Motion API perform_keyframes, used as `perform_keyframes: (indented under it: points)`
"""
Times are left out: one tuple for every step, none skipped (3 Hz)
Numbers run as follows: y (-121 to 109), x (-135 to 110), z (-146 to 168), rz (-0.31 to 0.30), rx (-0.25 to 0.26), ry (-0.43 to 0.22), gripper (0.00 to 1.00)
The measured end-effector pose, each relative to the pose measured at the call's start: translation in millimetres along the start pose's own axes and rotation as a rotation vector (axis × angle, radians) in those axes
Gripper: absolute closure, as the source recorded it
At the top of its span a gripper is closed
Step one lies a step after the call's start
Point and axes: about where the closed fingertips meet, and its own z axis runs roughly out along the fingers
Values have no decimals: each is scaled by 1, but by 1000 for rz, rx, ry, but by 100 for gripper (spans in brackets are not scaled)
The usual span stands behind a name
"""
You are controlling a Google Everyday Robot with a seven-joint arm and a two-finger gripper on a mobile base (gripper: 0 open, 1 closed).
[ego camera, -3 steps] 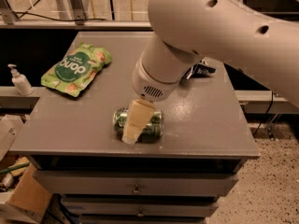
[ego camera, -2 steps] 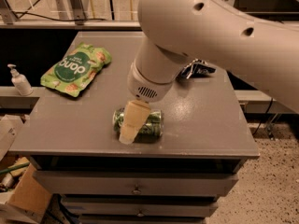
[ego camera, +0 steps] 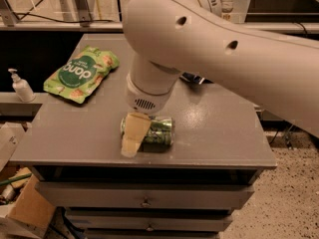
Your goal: Place green can upright
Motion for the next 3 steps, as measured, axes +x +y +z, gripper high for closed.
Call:
perform_keyframes:
  points:
    - [-3,1,11,-10,0,40,0]
    - [-7,7,19,-7,-4,74,0]
    - [-11,13,25,4,-9,100,0]
